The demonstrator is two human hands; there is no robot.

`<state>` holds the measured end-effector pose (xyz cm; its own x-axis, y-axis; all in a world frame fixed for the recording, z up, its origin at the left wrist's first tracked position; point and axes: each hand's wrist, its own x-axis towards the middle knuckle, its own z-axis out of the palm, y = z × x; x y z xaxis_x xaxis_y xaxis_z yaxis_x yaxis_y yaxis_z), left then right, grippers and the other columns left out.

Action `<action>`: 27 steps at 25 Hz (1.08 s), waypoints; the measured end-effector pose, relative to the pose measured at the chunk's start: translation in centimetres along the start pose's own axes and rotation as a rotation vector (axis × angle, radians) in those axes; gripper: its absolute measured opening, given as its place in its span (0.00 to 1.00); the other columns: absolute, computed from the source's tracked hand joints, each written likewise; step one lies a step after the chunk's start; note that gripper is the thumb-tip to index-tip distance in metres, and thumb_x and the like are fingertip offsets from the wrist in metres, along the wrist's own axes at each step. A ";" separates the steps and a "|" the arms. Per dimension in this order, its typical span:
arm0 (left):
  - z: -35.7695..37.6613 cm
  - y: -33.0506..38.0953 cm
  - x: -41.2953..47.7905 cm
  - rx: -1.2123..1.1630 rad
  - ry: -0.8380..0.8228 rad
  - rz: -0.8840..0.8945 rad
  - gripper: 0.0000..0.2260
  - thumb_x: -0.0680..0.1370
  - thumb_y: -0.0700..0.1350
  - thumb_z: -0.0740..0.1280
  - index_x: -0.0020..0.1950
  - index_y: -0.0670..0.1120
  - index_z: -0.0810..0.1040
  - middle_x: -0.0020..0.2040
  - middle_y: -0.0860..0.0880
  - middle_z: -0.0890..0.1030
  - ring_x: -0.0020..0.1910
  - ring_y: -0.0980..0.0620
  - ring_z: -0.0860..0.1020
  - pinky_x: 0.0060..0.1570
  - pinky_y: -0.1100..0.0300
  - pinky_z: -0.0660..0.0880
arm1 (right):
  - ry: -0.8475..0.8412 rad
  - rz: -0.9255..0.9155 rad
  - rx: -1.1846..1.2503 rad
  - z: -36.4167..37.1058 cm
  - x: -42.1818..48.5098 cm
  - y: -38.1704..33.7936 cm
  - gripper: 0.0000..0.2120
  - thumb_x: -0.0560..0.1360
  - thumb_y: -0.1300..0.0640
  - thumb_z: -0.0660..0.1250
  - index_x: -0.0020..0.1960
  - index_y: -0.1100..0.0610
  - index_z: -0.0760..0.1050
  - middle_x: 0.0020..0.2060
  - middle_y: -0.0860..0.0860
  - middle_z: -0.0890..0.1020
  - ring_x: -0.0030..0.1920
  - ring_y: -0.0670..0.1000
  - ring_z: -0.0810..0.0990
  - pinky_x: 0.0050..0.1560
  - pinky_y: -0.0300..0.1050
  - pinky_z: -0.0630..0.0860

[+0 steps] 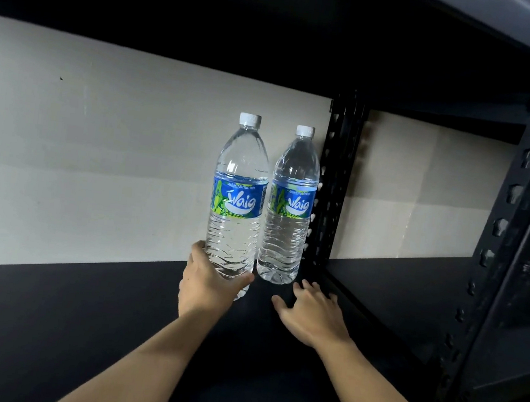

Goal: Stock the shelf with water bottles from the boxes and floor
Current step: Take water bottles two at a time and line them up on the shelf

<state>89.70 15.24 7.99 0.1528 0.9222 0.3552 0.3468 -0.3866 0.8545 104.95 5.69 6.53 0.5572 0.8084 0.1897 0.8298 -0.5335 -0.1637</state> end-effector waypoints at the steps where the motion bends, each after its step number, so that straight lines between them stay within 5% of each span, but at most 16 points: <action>1: 0.1 -0.1 0.1 -0.020 -0.002 -0.001 0.35 0.64 0.55 0.79 0.64 0.48 0.66 0.62 0.49 0.76 0.61 0.45 0.75 0.54 0.53 0.71 | 0.001 0.000 0.003 0.0 0.0 0.0 0.33 0.78 0.35 0.53 0.74 0.56 0.66 0.75 0.52 0.65 0.76 0.53 0.59 0.74 0.57 0.54; 13: 0.8 -1.4 2.9 -0.039 -0.029 0.021 0.43 0.66 0.53 0.79 0.74 0.47 0.61 0.66 0.46 0.68 0.66 0.45 0.70 0.63 0.51 0.68 | 0.023 -0.006 -0.037 0.1 0.0 0.0 0.32 0.78 0.36 0.53 0.72 0.56 0.69 0.72 0.51 0.69 0.74 0.53 0.63 0.71 0.56 0.59; 27: 0.9 -2.1 3.5 -0.038 -0.069 0.062 0.44 0.67 0.53 0.78 0.76 0.46 0.59 0.67 0.45 0.68 0.68 0.45 0.69 0.66 0.52 0.66 | 0.011 0.003 -0.016 -0.2 -0.2 -0.2 0.32 0.78 0.36 0.54 0.72 0.57 0.68 0.72 0.52 0.69 0.74 0.54 0.62 0.71 0.56 0.58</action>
<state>90.34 19.31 7.09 0.2365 0.8933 0.3822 0.2999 -0.4413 0.8458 104.68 5.61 6.76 0.5603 0.8038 0.2001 0.8282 -0.5403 -0.1485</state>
